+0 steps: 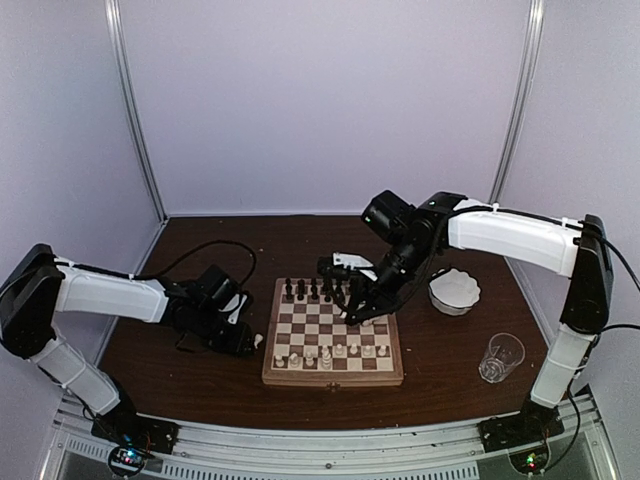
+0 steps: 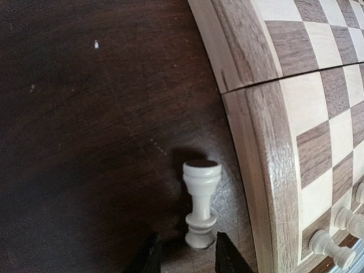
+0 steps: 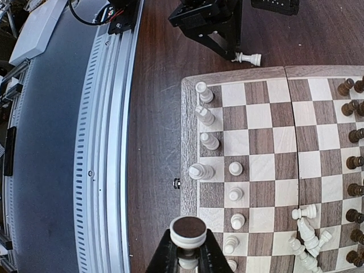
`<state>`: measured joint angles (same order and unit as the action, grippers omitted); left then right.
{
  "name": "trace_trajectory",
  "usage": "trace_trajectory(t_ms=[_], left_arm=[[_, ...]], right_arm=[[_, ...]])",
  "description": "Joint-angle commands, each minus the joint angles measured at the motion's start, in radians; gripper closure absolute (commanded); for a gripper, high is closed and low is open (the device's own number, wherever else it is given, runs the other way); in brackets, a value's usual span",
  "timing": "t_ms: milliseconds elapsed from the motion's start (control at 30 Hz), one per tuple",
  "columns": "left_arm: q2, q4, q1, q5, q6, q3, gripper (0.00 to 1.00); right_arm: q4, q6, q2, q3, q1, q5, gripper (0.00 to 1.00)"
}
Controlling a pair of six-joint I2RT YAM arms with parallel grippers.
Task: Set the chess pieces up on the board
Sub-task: Place the king at the center of the board, then pass from the right arm to the left
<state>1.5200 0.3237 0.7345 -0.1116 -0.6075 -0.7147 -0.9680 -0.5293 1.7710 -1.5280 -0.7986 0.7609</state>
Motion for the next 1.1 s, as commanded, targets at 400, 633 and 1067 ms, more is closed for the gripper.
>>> trace_trajectory(t_ms=[400,633,1067], left_arm=[[-0.239,-0.252,0.043,-0.310,-0.263,-0.140,0.49],[-0.151,-0.550,0.083,-0.436,-0.422,-0.135,0.45],[-0.029,-0.644,0.127,-0.503,-0.488,-0.201,0.48]], right_arm=[[-0.037,-0.021,0.029,-0.202,-0.079,-0.177,0.90],[-0.050,-0.011,0.062,-0.251,-0.090,-0.201,0.90],[-0.048,-0.020,0.050,-0.239,-0.108,-0.226,0.89]])
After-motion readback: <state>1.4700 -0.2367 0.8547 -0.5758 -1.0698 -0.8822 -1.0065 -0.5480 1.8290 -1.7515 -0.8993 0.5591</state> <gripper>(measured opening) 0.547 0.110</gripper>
